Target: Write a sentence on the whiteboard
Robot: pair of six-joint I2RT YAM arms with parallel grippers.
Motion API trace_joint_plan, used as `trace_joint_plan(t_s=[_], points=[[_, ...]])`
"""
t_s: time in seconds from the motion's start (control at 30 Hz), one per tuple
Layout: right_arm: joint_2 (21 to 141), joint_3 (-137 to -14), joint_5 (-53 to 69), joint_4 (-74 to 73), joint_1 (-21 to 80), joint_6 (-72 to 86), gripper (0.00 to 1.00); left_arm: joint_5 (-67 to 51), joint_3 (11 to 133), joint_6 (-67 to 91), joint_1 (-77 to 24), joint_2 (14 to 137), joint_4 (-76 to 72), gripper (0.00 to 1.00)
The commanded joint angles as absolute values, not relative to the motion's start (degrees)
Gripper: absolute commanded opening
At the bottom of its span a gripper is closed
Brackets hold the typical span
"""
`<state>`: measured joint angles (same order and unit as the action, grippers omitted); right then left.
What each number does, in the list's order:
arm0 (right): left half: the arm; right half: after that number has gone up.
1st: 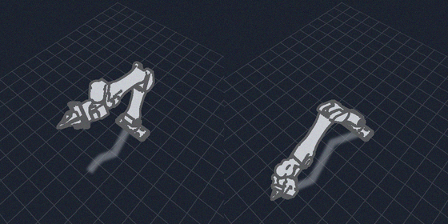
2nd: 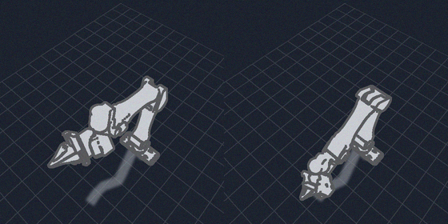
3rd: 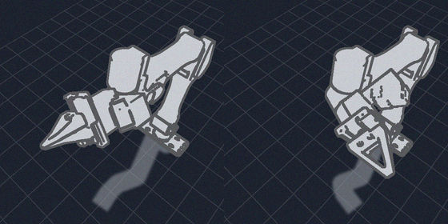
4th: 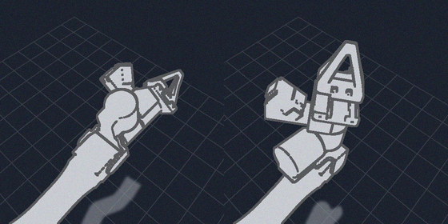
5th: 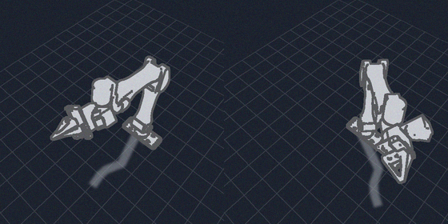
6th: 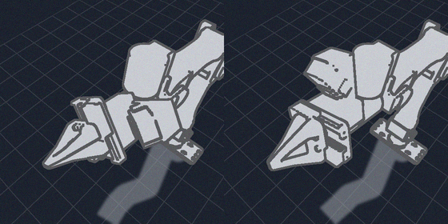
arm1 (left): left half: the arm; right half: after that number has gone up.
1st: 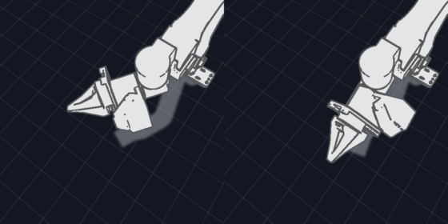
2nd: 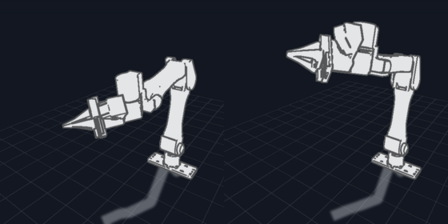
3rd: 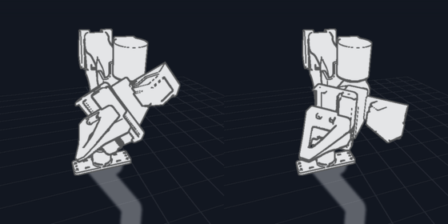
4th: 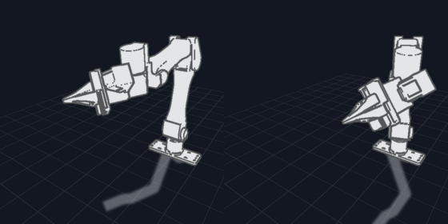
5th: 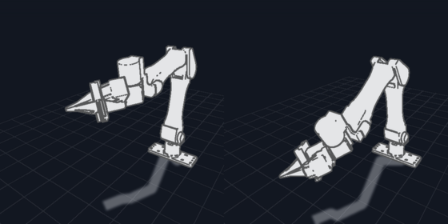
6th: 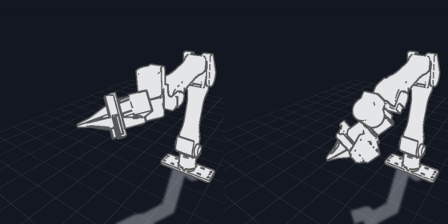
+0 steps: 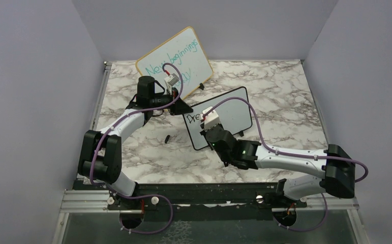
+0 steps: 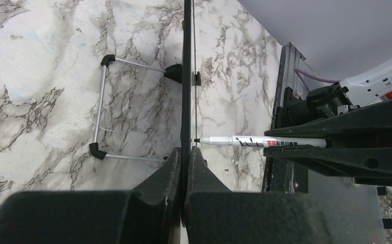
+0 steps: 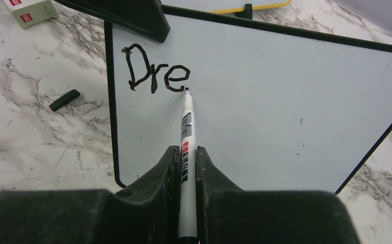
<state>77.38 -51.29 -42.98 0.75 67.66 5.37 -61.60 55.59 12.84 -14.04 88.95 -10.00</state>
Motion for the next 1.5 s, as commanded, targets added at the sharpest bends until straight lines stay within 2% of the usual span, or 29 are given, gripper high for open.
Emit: trace_joint_plan(t_s=[0.0, 1.47], points=[[74.52, -49.80, -43.42, 4.12, 67.15, 3.90, 0.00, -62.62, 55.20, 12.22, -14.33, 89.66, -8.44, 0.00], [76.51, -50.16, -42.32, 7.78, 65.05, 2.15, 0.00, -63.08, 55.46, 12.13, -14.33, 89.83, -8.17, 0.00]])
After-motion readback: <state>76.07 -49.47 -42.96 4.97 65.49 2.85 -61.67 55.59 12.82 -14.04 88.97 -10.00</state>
